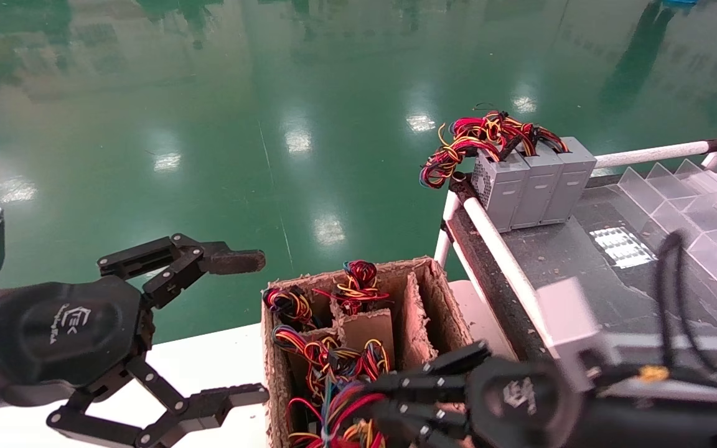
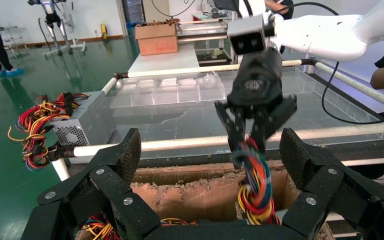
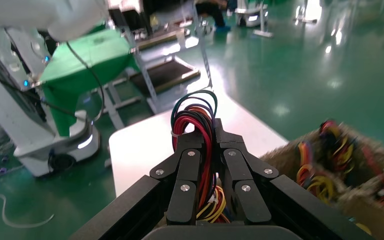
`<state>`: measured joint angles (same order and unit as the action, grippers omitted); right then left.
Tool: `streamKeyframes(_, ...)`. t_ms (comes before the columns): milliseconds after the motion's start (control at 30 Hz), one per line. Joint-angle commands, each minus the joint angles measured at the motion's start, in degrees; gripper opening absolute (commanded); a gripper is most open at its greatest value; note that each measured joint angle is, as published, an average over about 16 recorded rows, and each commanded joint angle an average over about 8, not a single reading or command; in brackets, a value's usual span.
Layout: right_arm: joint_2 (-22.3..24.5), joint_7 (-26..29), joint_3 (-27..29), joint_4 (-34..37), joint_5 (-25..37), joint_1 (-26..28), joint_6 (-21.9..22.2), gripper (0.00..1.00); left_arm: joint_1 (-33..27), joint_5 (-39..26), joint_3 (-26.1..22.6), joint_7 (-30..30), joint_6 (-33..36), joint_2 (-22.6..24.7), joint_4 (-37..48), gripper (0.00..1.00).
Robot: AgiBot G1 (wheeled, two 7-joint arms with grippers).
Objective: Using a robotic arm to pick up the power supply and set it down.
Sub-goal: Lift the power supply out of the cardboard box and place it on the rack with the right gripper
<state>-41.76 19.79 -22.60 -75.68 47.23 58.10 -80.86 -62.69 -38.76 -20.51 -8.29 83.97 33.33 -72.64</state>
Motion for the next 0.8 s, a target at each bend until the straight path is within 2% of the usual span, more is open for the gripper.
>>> streamKeyframes(33,0.76,0.04,0.89,0.16,-1.47,0.13,-0.40,0.00,0.00,0.00,0.00,0.00,0.00,0.00,0.00,1.00)
streamKeyframes(500,5.41,-2.60,7.27,3.49,-9.82,0.64,-2.74,0.00,0.00,0.01,-0.01,0.01,0.00,0.00,0.00,1.00)
streamKeyframes(800,8.63,-5.67,10.99,9.20,-12.05,3.12,-3.84,0.00,0.00,0.01,-0.02,0.01,-0.01,-0.01,0.00,1.00)
